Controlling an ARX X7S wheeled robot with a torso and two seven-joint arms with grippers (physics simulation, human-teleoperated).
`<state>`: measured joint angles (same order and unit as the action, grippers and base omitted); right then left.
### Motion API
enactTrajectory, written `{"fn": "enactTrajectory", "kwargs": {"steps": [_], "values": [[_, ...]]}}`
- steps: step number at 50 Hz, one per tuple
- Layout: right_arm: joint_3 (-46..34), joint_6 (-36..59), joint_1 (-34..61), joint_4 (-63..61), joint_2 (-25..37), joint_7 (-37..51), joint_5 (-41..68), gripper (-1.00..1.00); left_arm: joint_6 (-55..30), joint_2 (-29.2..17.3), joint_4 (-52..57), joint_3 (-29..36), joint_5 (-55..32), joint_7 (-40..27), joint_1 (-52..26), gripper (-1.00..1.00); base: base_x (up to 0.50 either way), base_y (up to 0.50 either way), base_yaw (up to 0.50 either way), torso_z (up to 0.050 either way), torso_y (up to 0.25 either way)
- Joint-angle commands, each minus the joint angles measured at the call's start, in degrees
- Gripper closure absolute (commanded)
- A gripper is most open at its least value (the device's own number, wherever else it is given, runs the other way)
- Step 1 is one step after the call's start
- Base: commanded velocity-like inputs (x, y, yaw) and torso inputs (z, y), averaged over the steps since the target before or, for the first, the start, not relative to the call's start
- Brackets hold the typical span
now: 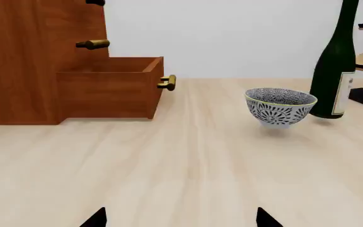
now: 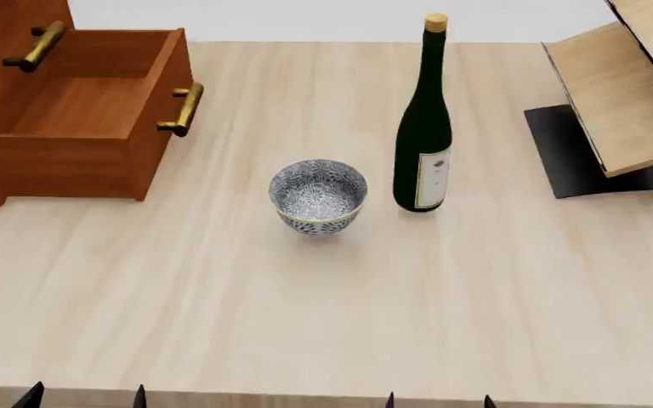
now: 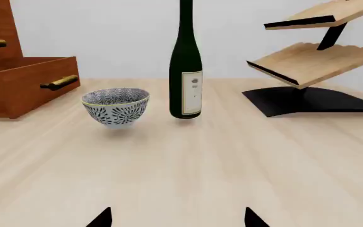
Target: Close the bottom drawer of the cabinet and open the top drawer.
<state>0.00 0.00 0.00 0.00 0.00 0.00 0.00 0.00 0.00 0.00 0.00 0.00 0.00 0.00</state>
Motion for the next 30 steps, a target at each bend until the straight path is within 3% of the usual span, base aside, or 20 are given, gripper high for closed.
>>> {"fn": "enactTrajectory", "kwargs": {"steps": [1,2,10,11,28,30], "values": [[-0.72,0.00,0.00,0.00,0.54,0.72,0.54,-1.00,0.00,-0.57,0.00,0.64,-0.56,-0.64,0.00,-1.00,0.00,0.00,0.00,0.000,0.000],[-0.90,-1.05,-0.09,-0.25,0.71,-0.96,1.44,-1.00,0.42,-0.31,0.32,0.43,0.45,-3.79,0.10,-1.00,0.00,0.00,0.00,0.000,0.000],[-3.38,2.74,0.03,-3.80,2.63,1.25,0.86,-1.00,-2.22,-2.54,5.14,2.68,-3.16,-3.34,1.20,-1.00,0.00,0.00,0.00,0.000,0.000],[-3.83,3.89,0.05,-5.24,3.05,0.75,1.07,-1.00,-3.21,-2.88,5.55,3.32,-0.28,-5.28,0.98,-1.00,0.00,0.00,0.00,0.000,0.000],[-4.64,28.38,7.60,-25.49,5.76,2.81,2.26,-1.00,-20.27,-5.91,25.57,4.02,-4.60,-4.67,-0.15,-1.00,0.00,0.00,0.00,0.048,0.000],[-4.24,30.35,8.92,-26.33,5.74,2.95,2.91,-1.00,-21.60,-6.38,26.23,5.22,-1.74,-6.41,-1.72,-1.00,0.00,0.00,0.00,0.050,0.000]]}}
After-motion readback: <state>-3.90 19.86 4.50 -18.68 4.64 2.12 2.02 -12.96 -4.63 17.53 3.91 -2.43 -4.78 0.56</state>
